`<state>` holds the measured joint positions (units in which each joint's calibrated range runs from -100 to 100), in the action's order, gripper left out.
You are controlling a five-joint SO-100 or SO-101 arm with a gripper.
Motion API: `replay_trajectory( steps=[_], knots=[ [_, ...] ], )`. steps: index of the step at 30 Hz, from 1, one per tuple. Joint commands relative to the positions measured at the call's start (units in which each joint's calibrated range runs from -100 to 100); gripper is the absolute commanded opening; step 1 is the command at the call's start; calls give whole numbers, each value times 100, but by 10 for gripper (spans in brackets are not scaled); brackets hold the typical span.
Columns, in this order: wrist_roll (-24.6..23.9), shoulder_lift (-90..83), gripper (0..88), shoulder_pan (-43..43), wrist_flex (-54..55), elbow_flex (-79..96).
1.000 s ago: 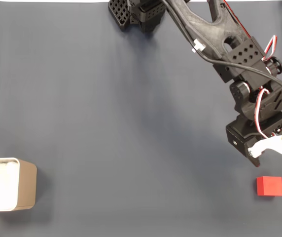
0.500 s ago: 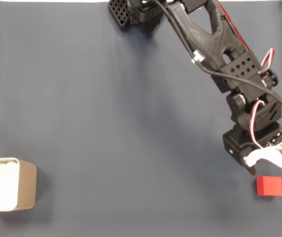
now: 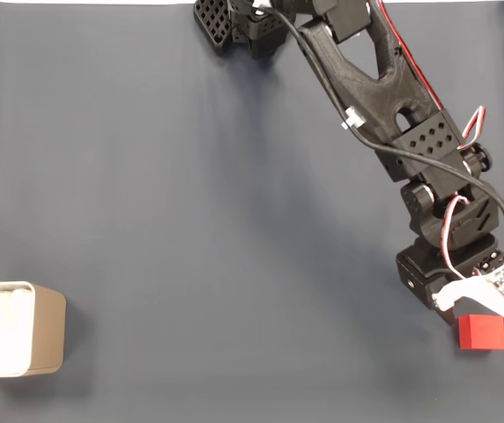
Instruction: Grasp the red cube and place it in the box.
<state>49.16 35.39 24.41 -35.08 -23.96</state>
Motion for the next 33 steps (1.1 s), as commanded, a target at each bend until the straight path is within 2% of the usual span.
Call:
replay_trajectory(
  steps=[1, 33],
  knots=[
    [34, -38, 381, -68, 164, -405],
    [112, 1071, 386, 24, 435, -1792]
  ],
)
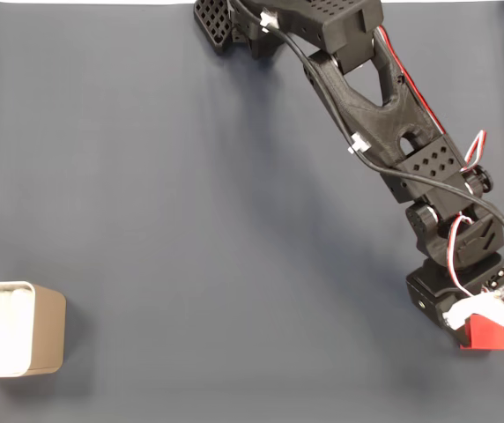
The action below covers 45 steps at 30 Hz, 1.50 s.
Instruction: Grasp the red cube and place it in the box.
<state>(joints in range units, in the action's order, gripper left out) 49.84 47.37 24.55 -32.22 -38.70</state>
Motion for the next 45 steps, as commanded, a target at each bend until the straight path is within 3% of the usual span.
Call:
replay_trajectory(
  steps=[1, 45],
  knots=[
    [44, -119, 386, 16, 156, -346],
    [-49, 211, 392, 329, 353, -656]
  ],
)
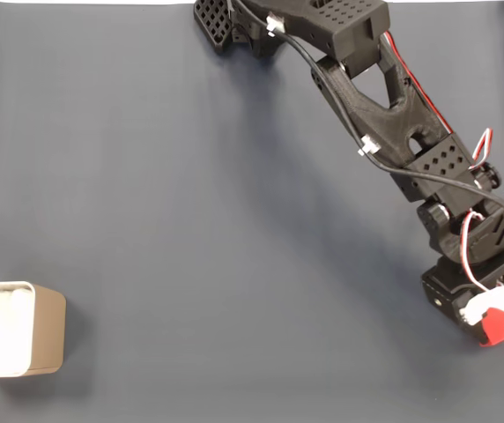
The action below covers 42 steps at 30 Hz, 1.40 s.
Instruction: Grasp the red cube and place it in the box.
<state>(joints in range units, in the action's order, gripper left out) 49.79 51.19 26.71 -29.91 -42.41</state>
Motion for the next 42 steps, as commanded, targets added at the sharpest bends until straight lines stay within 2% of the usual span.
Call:
replay_trajectory(
  steps=[1, 11, 22, 34, 42],
  knots=[
    [-44, -171, 392, 128, 131, -294],
    [-24, -145, 385, 163, 155, -340],
    [63, -405, 257, 92, 114, 25],
    [132, -1003, 239, 64, 155, 865],
    [161, -1151, 197, 50, 155, 938]
  ],
)
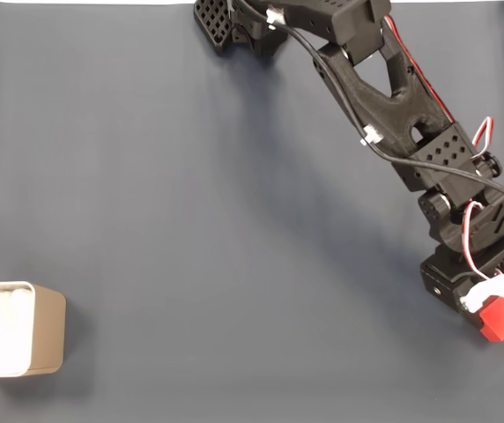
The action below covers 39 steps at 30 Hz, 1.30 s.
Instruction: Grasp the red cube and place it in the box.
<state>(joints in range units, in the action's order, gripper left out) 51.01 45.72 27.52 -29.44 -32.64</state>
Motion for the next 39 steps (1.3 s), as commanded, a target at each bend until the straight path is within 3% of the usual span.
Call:
replay_trajectory(
  steps=[1, 23, 39],
  knots=[
    [39, -621, 194, -39, 107, -39],
    [83, -1739, 138, -252, 25, 855],
    [73, -2259, 153, -359, 25, 1421]
  ],
)
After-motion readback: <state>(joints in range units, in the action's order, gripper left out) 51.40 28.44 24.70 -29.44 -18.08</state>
